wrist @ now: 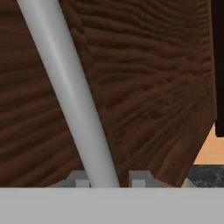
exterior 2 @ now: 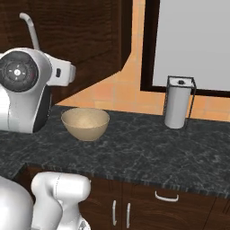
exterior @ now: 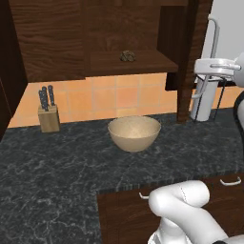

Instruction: Open the cabinet, pick up the bread from the cabinet and place it in the basket. Then move the basket to the dining counter.

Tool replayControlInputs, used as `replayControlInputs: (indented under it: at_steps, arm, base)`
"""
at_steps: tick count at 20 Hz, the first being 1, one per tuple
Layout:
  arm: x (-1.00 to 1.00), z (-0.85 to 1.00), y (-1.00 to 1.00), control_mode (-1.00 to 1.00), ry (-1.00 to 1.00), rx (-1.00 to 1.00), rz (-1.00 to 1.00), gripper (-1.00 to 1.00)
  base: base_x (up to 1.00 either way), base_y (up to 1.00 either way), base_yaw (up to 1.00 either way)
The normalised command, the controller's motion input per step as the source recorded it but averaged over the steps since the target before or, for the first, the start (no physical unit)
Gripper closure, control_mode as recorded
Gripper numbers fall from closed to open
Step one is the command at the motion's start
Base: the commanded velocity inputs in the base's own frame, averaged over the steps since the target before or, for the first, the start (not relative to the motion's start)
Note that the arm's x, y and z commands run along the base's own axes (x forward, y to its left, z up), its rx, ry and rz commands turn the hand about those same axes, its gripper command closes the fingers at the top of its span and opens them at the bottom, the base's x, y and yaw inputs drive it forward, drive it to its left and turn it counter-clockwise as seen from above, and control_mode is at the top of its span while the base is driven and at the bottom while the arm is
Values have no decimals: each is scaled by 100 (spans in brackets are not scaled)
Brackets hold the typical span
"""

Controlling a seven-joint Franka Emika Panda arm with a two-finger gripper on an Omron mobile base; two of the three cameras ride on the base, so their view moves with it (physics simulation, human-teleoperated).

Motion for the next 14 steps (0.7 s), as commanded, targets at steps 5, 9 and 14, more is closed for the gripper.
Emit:
replayControlInputs:
  at_steps: [5,9,14]
  arm:
    - [-49,0,-1,-100,0,0,-6,-100]
    - [-72,10,0,-100,0,-5,-8,-100]
    - [-29,7,59,-100,26,-42,-9,-100]
  base:
    - [0,0,0]
    - [0,0,0]
    - [0,0,0]
